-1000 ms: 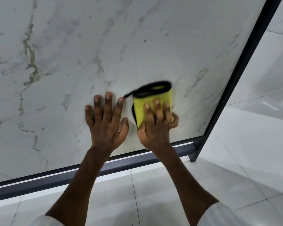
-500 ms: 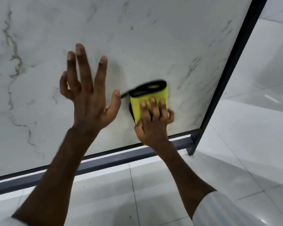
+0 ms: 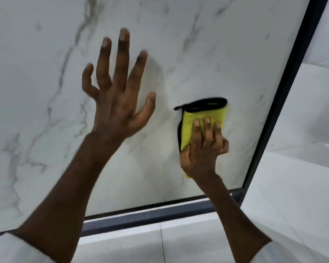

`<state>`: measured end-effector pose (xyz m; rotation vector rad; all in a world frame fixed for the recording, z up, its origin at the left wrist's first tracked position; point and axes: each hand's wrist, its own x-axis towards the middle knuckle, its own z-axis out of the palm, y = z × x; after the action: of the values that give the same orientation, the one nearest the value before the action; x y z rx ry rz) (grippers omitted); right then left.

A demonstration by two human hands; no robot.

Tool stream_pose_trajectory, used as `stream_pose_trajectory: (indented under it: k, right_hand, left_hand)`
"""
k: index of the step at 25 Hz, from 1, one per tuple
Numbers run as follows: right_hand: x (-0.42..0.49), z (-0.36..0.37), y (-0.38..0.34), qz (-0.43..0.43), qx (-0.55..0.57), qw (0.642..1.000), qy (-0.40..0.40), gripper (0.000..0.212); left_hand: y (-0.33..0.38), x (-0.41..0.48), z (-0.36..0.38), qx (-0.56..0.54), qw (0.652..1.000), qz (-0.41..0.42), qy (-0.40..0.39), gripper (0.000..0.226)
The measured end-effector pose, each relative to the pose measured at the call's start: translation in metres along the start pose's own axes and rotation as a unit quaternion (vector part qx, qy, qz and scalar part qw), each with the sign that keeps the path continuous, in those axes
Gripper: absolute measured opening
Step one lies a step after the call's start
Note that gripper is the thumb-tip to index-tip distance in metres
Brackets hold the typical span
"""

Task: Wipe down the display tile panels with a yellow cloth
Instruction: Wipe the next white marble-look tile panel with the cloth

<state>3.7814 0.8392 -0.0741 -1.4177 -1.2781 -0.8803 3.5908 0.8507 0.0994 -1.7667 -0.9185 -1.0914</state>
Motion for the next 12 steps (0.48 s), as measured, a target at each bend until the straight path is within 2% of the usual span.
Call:
stream_pose_trajectory:
  k: [3,7,9,12]
  right_hand:
    - [0.142,-0.026,-0.036,-0.044,0.009,0.997,0.070,0.080]
    - [0.316,-0.066,-0.067,-0.056,0.000,0.989,0.139,0.075]
    - [0.338,-0.074,-0.068,-0.052,-0.007,0.990,0.135,0.075]
    - [0.284,-0.062,-0.055,-0.050,-0.019,0.992,0.118,0.071]
  left_hand:
    - [-0.027,0.079,-0.014,-0.004,0.999,0.023,0.043,0.064]
    - [-0.043,0.106,-0.009,0.026,0.998,0.039,0.044,0.061]
    - [-0.041,0.102,-0.004,0.043,0.997,0.048,0.048,0.061]
    - [-0.041,0.104,-0.005,0.044,0.995,0.050,0.070,0.062]
